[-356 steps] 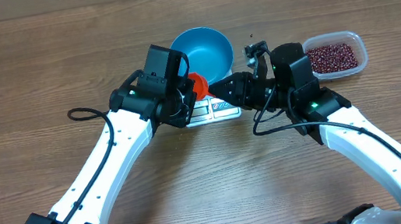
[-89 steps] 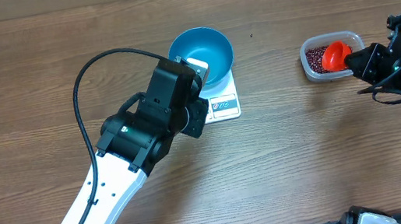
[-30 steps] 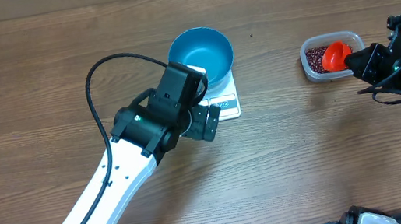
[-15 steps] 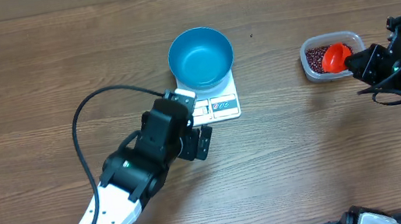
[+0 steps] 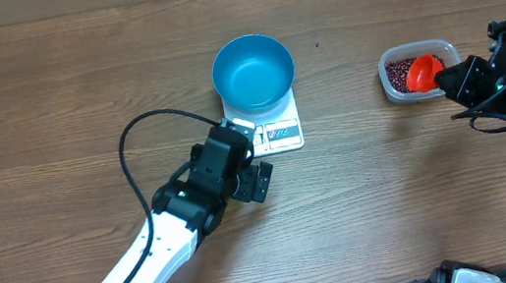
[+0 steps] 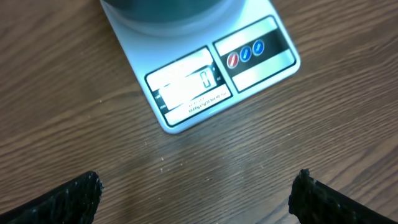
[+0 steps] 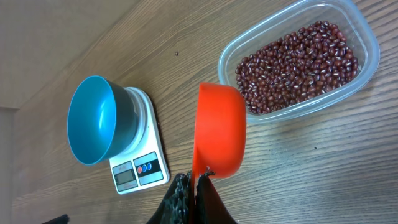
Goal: Scoop item into bowl and weigh 150g on scale
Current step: 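Raise left gripper back from the scale, then lift the scoop with right gripper above the bean tub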
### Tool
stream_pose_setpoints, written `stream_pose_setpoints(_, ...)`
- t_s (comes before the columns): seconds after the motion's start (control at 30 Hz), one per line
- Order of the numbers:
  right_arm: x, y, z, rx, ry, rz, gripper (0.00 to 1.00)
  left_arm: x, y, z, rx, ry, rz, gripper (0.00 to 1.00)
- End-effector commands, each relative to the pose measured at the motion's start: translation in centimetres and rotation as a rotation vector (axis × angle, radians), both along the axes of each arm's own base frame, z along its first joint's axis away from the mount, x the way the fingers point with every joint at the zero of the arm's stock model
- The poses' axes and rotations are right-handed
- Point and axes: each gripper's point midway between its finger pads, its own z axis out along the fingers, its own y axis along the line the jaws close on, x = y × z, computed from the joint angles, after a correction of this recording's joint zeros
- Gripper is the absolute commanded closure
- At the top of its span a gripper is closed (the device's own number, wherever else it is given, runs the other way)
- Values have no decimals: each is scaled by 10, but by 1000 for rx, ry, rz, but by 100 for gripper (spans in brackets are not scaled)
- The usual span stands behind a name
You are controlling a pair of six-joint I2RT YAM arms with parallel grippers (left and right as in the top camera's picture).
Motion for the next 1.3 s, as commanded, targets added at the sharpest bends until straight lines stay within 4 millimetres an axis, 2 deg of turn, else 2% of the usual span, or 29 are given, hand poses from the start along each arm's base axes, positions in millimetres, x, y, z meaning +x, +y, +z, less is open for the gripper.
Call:
stream_pose_setpoints(0.0, 2, -2, 13, -23, -42, 1, 96, 1, 4, -15, 43, 28, -6, 0)
stream_pose_setpoints(0.27, 2, -2, 13, -24, -42, 1, 96, -1, 5, -32, 73, 72, -6, 0)
stream_pose_setpoints(0.5, 1, -4, 12, -31, -36, -6, 96, -1, 5, -30, 71, 69, -6, 1)
stream_pose_setpoints(0.67, -1, -3, 10, -27, -24, -5, 96, 1, 4, -2, 22, 6, 1, 0)
stream_pose_setpoints(0.73, -1, -3, 10, -27, -23, -6, 96, 1, 4, 16, -9, -42, 1, 0)
stream_pose_setpoints(0.77, -1, -3, 10, -26, -23, -5, 96, 1, 5, 33, -35, -86, 3, 0)
stream_pose_setpoints(0.87, -1, -3, 10, -26, -24, -5, 96, -1, 6, 54, -73, -141, 4, 0)
stream_pose_setpoints(0.97, -1, -3, 10, -26, -24, -5, 96, -1, 6, 58, -81, -153, 4, 0)
stream_pose_setpoints(1.27, -1, -3, 10, -27, -24, -5, 96, -1, 6, 53, -72, -140, 3, 1)
